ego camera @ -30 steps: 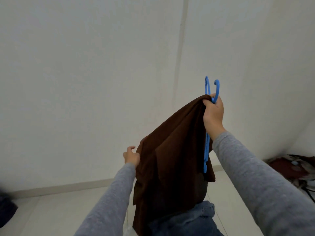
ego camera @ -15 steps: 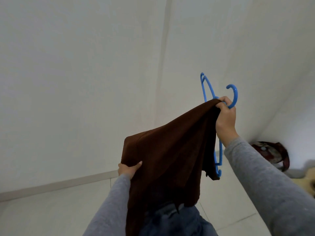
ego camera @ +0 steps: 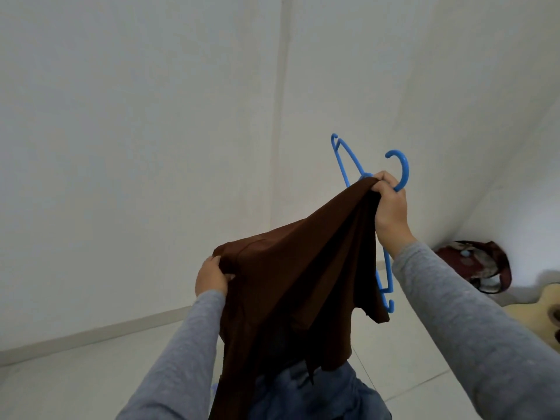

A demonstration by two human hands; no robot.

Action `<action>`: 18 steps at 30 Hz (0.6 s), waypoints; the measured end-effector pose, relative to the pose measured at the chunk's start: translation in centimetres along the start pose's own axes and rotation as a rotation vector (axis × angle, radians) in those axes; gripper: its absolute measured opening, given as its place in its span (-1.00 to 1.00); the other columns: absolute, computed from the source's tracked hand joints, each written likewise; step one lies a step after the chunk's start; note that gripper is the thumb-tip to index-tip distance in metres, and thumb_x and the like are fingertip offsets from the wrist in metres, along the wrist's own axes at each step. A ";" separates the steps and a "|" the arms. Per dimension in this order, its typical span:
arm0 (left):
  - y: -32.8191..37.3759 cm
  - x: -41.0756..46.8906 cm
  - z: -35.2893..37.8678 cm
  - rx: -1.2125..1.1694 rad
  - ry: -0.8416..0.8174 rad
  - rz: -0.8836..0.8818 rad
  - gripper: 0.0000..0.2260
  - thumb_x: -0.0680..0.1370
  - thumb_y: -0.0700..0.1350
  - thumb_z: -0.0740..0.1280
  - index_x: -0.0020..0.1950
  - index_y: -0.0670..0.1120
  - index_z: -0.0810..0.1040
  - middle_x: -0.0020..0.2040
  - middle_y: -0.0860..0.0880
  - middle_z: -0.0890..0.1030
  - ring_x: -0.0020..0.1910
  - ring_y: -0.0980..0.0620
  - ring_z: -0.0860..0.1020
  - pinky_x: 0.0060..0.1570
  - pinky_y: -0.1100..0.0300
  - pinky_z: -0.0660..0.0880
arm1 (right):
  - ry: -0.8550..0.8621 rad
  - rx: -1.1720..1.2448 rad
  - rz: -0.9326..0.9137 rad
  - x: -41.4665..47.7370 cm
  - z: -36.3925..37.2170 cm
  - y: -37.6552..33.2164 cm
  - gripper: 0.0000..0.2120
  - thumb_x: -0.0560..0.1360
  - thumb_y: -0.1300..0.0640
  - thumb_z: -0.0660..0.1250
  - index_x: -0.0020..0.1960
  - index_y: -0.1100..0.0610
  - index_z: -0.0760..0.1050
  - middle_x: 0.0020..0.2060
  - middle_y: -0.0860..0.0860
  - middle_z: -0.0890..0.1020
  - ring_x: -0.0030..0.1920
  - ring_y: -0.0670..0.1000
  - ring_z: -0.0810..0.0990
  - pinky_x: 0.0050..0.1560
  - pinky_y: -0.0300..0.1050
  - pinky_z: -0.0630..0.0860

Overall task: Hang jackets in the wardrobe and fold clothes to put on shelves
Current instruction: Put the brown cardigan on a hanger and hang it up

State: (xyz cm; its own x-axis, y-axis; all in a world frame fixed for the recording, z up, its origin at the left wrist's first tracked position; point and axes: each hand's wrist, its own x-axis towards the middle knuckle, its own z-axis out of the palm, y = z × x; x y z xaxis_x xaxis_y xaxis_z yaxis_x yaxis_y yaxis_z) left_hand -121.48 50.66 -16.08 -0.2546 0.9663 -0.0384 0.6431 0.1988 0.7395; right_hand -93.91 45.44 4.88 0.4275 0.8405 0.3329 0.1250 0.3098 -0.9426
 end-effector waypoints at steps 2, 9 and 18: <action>0.0 0.2 -1.1 0.052 -0.041 0.007 -0.77 0.50 -0.18 0.36 0.15 -0.17 0.58 0.11 -0.20 0.60 0.08 -0.20 0.55 0.11 0.05 0.44 | -0.016 -0.005 0.014 0.0 0.3 0.2 -0.77 0.48 0.34 0.06 -0.30 0.13 0.31 -0.39 0.01 0.37 -0.31 -0.10 0.36 -0.19 -0.21 0.36; 0.9 -0.9 -4.3 0.344 -0.056 0.125 -0.76 0.62 -0.04 0.15 -0.04 -0.12 0.56 0.03 -0.18 0.59 0.07 -0.18 0.53 0.06 0.08 0.41 | -0.086 -0.106 0.100 0.2 1.3 0.7 -0.80 0.46 0.30 0.09 -0.31 0.10 0.30 -0.38 0.01 0.39 -0.30 -0.06 0.37 -0.21 -0.18 0.35; 14.6 -0.6 -11.7 -0.652 0.105 0.090 -0.81 0.54 -0.15 0.22 -0.21 -0.18 0.56 -0.18 -0.12 0.55 -0.11 -0.02 0.46 0.00 0.07 0.41 | -0.177 -0.250 0.231 -0.8 3.1 2.8 -0.84 0.54 0.15 0.16 -0.15 0.12 0.48 -0.26 0.00 0.54 -0.15 0.03 0.51 -0.14 -0.12 0.40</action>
State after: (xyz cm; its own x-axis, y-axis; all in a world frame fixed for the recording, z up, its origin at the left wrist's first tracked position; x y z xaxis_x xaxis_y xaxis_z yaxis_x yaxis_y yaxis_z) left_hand -120.37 51.04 2.59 -0.3102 0.9470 0.0835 0.1048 -0.0532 0.9931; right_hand -96.72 47.00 2.02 0.3111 0.9461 0.0902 0.2673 0.0040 -0.9636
